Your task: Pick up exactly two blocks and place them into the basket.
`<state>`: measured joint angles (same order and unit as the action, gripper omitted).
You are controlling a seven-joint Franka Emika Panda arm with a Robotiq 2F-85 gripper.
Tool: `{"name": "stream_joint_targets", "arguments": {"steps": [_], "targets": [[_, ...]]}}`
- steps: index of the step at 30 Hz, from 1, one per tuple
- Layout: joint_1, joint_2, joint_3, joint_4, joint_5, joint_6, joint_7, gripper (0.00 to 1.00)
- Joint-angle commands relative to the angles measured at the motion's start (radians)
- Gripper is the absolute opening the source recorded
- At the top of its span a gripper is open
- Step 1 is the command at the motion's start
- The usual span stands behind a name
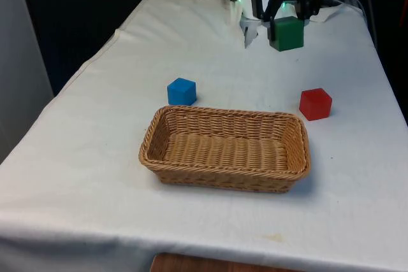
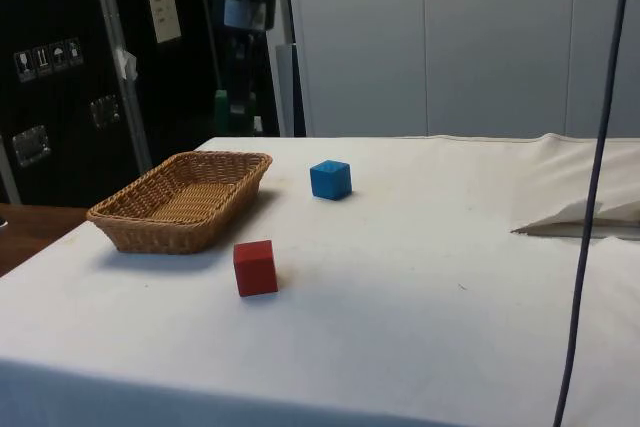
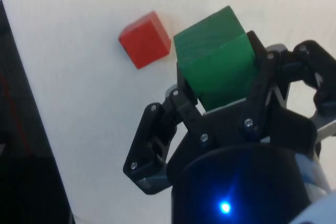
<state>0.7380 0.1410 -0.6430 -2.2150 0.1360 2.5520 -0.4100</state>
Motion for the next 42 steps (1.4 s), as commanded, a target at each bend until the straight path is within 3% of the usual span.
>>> {"name": "stream_joint_targets", "arguments": {"steps": [1, 3, 4, 10, 11, 12, 17, 18, 19, 25, 26, 27, 31, 32, 33, 34, 40, 41, 42], "targets": [[-0.005, 0.014, 0.004, 0.02, 0.016, -0.014, -0.01, 0.0], [-0.001, 0.009, 0.0, 0.012, 0.002, -0.005, 0.0, 0.0], [-0.007, 0.031, 0.004, 0.04, 0.022, -0.019, -0.014, 0.0], [-0.015, 0.11, 0.007, 0.116, 0.062, -0.027, -0.031, 0.0], [-0.007, 0.107, -0.002, 0.108, 0.048, -0.016, -0.019, 0.0], [-0.016, 0.123, 0.008, 0.127, 0.068, -0.026, -0.033, 0.0], [-0.022, 0.201, 0.011, 0.189, 0.108, -0.024, -0.046, 0.0], [-0.01, 0.185, -0.002, 0.17, 0.088, -0.017, -0.032, 0.0], [-0.022, 0.213, 0.011, 0.199, 0.114, -0.025, -0.047, 0.0], [-0.025, 0.302, 0.009, 0.282, 0.144, -0.031, -0.048, 0.0], [-0.013, 0.292, 0.0, 0.264, 0.134, -0.018, -0.039, 0.0], [-0.027, 0.316, 0.01, 0.293, 0.149, -0.03, -0.048, 0.0], [-0.04, 0.385, 0.016, 0.345, 0.183, -0.024, -0.052, 0.0], [-0.042, 0.399, 0.016, 0.355, 0.191, -0.024, -0.054, 0.0], [-0.024, 0.388, 0.0, 0.338, 0.177, -0.019, -0.042, 0.0], [-0.044, 0.411, 0.015, 0.364, 0.199, -0.023, -0.056, 0.0], [-0.051, 0.506, 0.006, 0.421, 0.267, -0.015, -0.062, 0.0], [-0.041, 0.506, -0.004, 0.419, 0.262, -0.017, -0.058, 0.0], [-0.052, 0.517, 0.005, 0.426, 0.276, -0.013, -0.063, 0.0]]}}
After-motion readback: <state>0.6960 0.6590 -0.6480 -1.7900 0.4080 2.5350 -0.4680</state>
